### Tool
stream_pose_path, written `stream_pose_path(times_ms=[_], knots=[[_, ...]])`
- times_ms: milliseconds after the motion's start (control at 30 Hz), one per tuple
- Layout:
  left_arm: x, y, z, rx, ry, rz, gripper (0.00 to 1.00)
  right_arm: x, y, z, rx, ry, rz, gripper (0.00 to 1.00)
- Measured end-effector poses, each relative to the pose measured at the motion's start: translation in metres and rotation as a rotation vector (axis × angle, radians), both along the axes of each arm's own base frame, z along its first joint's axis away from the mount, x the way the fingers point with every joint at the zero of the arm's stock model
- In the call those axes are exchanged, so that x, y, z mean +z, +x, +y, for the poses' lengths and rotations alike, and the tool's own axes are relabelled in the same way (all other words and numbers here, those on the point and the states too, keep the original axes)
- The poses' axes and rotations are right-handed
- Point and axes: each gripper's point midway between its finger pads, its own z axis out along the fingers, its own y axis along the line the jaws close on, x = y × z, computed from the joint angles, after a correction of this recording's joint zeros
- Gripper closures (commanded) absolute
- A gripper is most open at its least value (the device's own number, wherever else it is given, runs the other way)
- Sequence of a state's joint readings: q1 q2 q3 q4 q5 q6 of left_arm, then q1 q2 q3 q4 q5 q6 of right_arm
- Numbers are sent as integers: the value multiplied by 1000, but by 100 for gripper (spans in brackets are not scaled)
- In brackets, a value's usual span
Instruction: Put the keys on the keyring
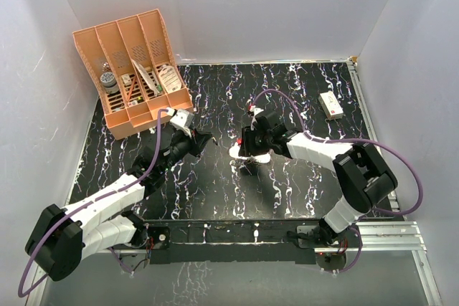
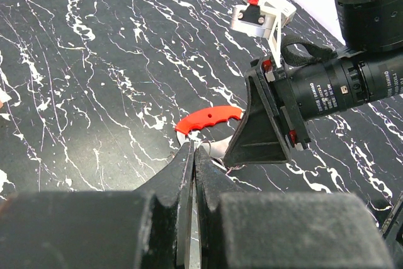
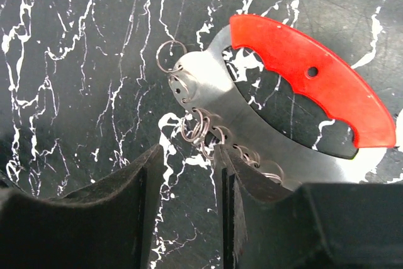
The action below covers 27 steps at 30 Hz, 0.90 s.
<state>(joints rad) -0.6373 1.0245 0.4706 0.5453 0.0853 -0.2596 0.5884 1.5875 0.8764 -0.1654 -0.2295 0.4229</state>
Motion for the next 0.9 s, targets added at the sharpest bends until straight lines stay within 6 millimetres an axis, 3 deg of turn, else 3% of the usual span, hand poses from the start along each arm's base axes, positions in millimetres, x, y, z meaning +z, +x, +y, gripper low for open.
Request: stream_pose_path(times_ms=[900], knots=[[-8, 0, 0, 1, 7, 19, 100, -26, -7, 8, -16, -6, 98, 74]])
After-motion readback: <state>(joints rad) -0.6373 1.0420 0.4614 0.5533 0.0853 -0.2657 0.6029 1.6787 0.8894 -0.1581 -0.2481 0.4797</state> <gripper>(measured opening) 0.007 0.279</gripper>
